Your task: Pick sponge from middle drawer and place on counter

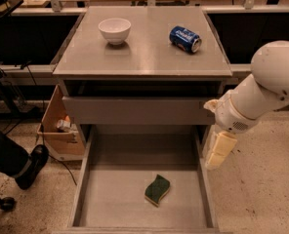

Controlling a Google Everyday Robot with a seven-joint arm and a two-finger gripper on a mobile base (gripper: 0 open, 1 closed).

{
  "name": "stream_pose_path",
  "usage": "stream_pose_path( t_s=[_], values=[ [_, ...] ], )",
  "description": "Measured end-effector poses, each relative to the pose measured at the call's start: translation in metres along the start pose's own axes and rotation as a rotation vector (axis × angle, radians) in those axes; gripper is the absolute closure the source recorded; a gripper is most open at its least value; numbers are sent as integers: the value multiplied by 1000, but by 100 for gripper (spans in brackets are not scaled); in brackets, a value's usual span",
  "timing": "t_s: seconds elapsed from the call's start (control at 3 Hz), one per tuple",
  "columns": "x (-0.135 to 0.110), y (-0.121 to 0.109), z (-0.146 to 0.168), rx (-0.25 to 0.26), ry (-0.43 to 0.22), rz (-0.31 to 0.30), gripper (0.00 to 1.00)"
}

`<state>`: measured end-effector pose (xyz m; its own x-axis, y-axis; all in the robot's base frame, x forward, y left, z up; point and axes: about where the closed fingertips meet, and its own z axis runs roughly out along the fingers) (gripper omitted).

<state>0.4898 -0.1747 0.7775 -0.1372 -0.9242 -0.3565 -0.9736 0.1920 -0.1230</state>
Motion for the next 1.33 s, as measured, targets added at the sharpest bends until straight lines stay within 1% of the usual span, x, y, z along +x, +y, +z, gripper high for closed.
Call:
stream_pose_path(
  t_s=[0.33, 0.67, 1.0, 1.33],
  values=[
    [0, 0, 0, 0, 0, 0, 0],
    [9, 0, 22, 9, -6, 2, 0],
    [29, -7, 76, 0, -28, 3, 0],
    [60, -15, 150, -15, -47, -10, 0]
  ],
)
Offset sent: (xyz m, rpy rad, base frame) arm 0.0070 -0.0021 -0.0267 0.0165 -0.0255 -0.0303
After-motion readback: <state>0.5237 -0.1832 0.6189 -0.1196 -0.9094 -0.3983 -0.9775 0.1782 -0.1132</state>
